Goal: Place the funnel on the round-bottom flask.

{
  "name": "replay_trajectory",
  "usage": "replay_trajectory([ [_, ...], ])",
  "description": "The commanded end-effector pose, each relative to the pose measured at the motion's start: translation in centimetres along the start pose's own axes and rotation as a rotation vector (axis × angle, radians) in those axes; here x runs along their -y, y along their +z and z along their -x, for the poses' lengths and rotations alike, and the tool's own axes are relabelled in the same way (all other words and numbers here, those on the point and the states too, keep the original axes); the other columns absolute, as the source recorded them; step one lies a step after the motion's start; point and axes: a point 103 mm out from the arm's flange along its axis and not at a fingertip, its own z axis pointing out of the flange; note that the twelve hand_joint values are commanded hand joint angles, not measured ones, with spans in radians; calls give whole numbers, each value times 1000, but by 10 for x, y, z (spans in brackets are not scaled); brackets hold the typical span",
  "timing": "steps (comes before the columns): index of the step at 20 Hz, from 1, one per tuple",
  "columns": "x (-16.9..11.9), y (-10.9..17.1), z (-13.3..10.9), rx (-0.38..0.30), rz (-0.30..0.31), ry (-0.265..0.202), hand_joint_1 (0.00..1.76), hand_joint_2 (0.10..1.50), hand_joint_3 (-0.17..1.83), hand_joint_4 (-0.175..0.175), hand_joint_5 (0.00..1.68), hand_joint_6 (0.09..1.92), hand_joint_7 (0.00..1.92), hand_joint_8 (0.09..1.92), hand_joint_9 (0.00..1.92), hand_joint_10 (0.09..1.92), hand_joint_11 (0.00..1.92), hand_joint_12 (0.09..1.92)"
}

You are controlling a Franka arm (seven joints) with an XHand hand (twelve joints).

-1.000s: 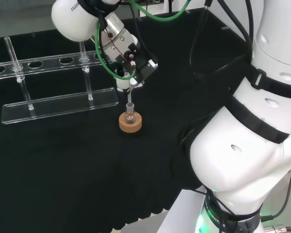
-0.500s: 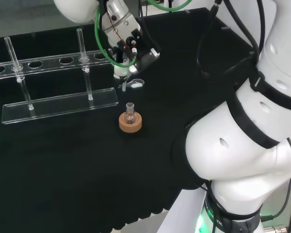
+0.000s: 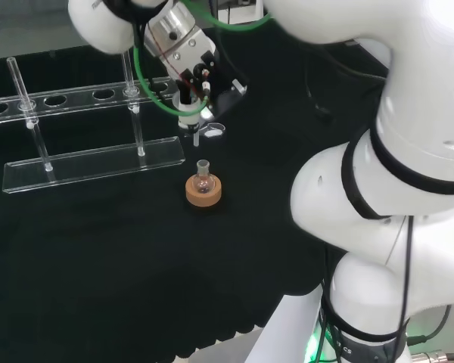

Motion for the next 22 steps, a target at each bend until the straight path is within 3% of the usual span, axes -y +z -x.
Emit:
replay_trajectory([
  [1,-8,25,-9,25,-32,-13,899,655,644,24,829,746,729,648,949,420,643,1240],
  [10,-1,18,-5,28,-23,-10,900,654,646,24,830,746,730,649,948,423,643,1240],
  [22,-4,29,-10,14,-34,-15,900,654,648,24,832,747,730,650,946,426,644,1240],
])
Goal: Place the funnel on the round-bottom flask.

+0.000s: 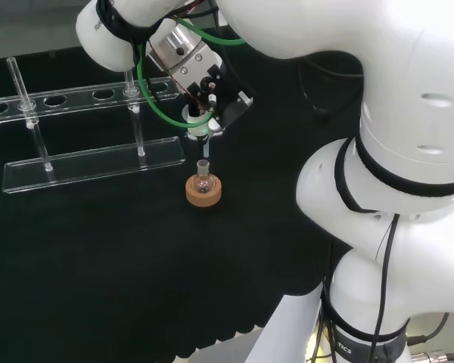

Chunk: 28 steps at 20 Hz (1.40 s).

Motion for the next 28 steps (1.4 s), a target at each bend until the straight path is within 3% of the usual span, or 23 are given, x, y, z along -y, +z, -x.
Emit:
replay_trajectory([
  [1,1,4,-10,0,4,-18,901,654,648,24,832,747,730,650,946,426,644,1240],
  [20,-4,10,-21,6,-17,-35,903,654,651,24,834,749,731,651,946,430,648,1240],
  [28,-12,24,-25,6,-39,-44,904,655,652,23,834,750,731,651,945,430,651,1240],
])
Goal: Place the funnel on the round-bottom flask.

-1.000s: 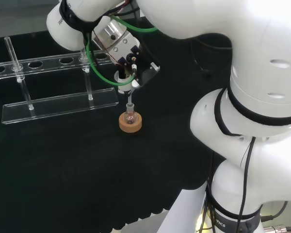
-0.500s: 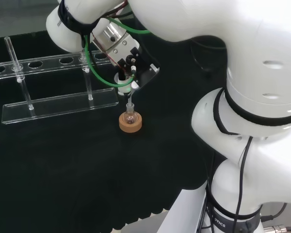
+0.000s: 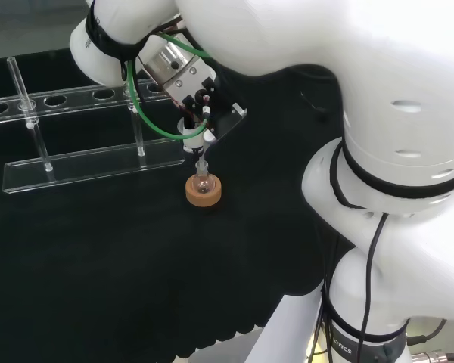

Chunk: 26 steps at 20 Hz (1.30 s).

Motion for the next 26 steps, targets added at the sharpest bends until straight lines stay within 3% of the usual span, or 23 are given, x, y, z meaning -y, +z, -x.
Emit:
replay_trajectory([
  [1,-7,11,-5,1,-16,-9,904,654,652,23,834,750,730,651,944,430,651,1240],
  [26,-15,20,-14,21,-34,-23,878,653,656,-2,689,775,632,668,860,438,614,1240],
])
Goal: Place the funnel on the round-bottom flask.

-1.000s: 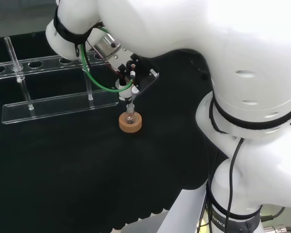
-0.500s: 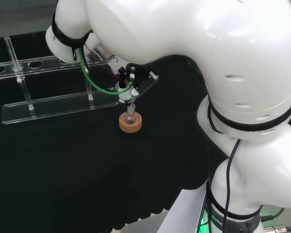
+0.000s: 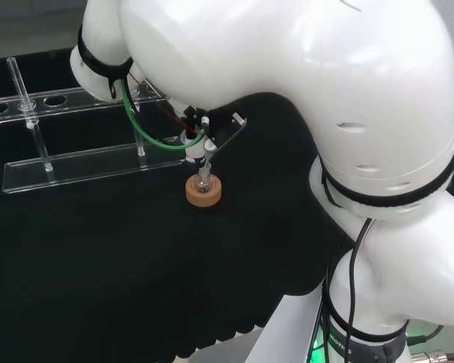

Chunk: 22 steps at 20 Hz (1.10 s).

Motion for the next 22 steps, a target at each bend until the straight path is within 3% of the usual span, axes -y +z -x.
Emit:
replay_trajectory([
  [1,-2,0,-3,11,4,-4,877,654,656,-4,684,775,629,669,857,439,612,1241],
  [12,-2,1,-3,0,0,-7,862,655,658,-10,643,769,601,680,826,453,592,1249],
  [22,-1,-3,-7,8,-5,-16,830,641,662,-22,510,701,381,704,651,547,512,1277],
])
